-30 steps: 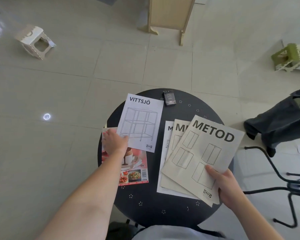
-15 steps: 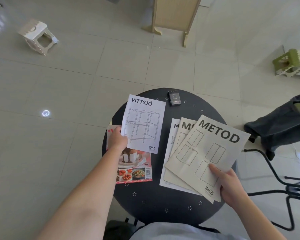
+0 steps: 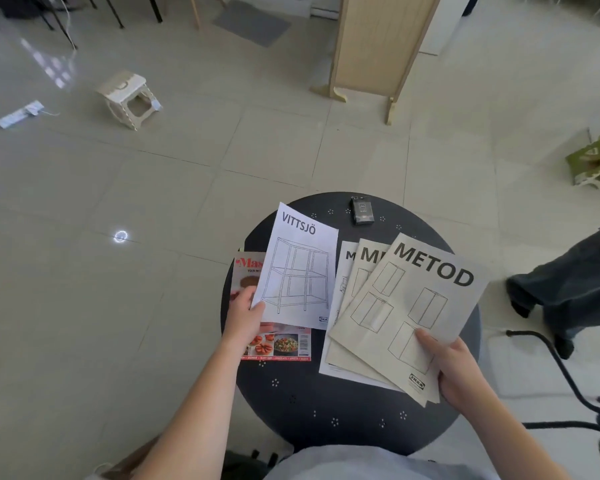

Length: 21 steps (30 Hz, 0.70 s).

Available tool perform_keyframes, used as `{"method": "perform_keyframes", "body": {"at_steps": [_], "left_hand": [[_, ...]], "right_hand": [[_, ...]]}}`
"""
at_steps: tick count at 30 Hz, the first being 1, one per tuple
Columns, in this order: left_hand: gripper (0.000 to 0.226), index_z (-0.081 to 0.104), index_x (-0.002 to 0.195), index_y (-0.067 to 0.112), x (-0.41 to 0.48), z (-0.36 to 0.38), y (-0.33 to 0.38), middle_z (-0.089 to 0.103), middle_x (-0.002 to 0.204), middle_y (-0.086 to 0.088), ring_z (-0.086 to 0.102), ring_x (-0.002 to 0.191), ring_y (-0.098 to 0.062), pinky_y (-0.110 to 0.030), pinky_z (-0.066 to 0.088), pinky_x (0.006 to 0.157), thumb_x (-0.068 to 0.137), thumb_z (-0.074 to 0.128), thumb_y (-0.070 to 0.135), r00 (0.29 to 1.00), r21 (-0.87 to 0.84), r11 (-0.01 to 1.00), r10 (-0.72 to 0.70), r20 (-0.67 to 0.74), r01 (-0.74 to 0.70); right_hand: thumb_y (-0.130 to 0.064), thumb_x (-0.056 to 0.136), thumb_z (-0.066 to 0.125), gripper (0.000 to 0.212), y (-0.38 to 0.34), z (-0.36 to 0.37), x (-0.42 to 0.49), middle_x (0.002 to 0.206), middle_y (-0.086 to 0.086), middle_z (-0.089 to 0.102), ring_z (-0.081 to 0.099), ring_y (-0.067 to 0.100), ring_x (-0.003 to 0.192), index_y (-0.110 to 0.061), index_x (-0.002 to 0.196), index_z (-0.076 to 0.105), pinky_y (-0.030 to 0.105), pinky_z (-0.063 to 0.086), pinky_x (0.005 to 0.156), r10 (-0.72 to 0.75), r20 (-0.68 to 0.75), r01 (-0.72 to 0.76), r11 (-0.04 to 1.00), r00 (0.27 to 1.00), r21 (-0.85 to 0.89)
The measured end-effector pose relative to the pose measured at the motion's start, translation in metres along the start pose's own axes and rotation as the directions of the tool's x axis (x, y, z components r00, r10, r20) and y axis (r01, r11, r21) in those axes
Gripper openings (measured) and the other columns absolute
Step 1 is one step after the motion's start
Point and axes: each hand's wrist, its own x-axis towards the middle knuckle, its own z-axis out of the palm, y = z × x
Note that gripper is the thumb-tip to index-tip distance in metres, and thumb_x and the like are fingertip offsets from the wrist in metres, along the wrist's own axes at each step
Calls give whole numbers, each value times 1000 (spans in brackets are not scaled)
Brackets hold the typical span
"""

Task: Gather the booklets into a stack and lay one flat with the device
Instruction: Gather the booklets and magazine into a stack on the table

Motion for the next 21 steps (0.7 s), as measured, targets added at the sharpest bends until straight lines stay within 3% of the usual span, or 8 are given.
{"method": "perform_keyframes", "body": {"at_steps": [2,6,10,14,21], "left_hand": [[34,63,139,26,-18,4,-1,70,142,-1,66,132,-29,-51,69,89,109,55,10,1000,-76,997,-21,6,21],[35,63,139,27,-54,18,5,73,132,2,74,116,-23,-40,71,76,110,55,8,1000,-192,981,-25,1,25],[38,68,119,48,-85,36,12,74,133,6,74,121,-22,-52,67,94,109,58,13,1000,-206,978,-14,14,17],[36,62,141,27,-114,57,21,74,135,-1,77,116,-25,-44,70,80,111,57,9,999,-291,957,-12,47,25],[35,61,139,32,-158,84,39,77,131,2,79,111,-21,-43,70,82,110,60,12,996,-336,942,11,87,19]], "right_hand": [[-5,103,59,31,-5,-3,1,127,17,76,71,42,116,-6,134,64,63,51,105,-9,22,9,1000,1000,-6],[-6,103,61,34,-12,-12,2,128,18,75,71,42,117,-5,137,62,65,51,104,-14,60,14,1000,998,1],[-6,103,62,35,-20,-25,1,129,19,74,71,43,118,-4,137,62,66,50,105,-32,88,30,999,996,19],[-5,103,61,35,-25,-43,-3,130,18,74,70,43,119,-5,138,61,65,51,105,-47,126,41,998,991,43],[-6,105,57,29,-27,-64,-13,124,16,78,78,35,104,-9,132,65,54,58,93,-34,193,10,992,981,122]]}}
